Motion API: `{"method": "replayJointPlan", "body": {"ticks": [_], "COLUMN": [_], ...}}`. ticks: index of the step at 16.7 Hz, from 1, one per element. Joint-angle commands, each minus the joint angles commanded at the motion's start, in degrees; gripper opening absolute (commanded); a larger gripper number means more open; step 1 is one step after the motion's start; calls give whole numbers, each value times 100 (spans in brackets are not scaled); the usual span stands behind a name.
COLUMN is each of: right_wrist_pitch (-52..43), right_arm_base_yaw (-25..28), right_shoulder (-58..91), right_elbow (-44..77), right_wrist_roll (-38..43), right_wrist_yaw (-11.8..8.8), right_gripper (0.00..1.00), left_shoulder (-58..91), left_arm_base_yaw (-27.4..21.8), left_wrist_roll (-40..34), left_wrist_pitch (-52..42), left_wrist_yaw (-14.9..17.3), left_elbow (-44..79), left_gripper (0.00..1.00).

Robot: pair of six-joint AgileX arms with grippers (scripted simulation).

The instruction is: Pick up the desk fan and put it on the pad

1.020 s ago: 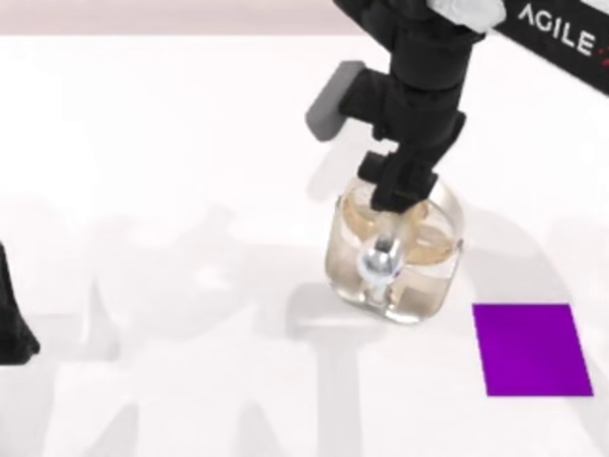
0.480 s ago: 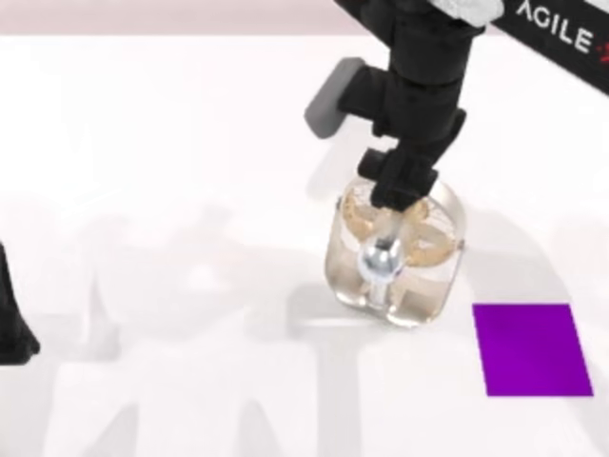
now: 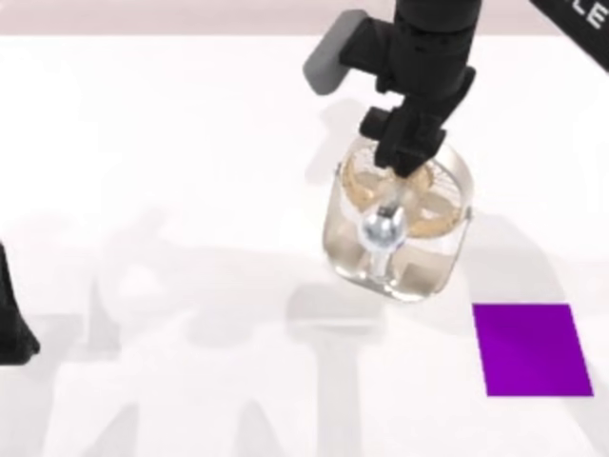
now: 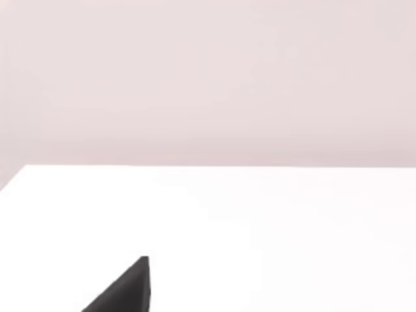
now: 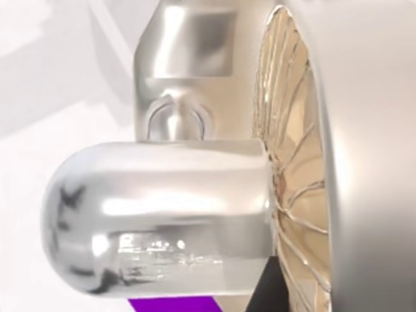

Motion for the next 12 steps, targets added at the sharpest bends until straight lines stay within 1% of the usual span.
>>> {"method": "replayJointPlan", "body": {"ticks": [5,7,10,12], "right_wrist_pitch": [-7,0,40,90], "right_arm_base_yaw": [-30,-84,-290,-483], "right_shoulder": [-21,-59,-223,-404], "right_elbow": [10,-118,-604,-1066], "right_wrist_roll": [9,179,883,1659], "right_wrist_yaw": [-1,-23,-95,-155], "right_gripper": [0,0,0,0], "left_shoulder": [0,0,0,0], "left_arm_base_yaw": [0,0,0,0], "left_wrist_roll": [0,0,0,0], "left_wrist_pitch": [0,0,0,0], "left_wrist_yaw": [0,0,0,0], "left_elbow": [0,0,0,0], "left_gripper": [100,100,100,100]}}
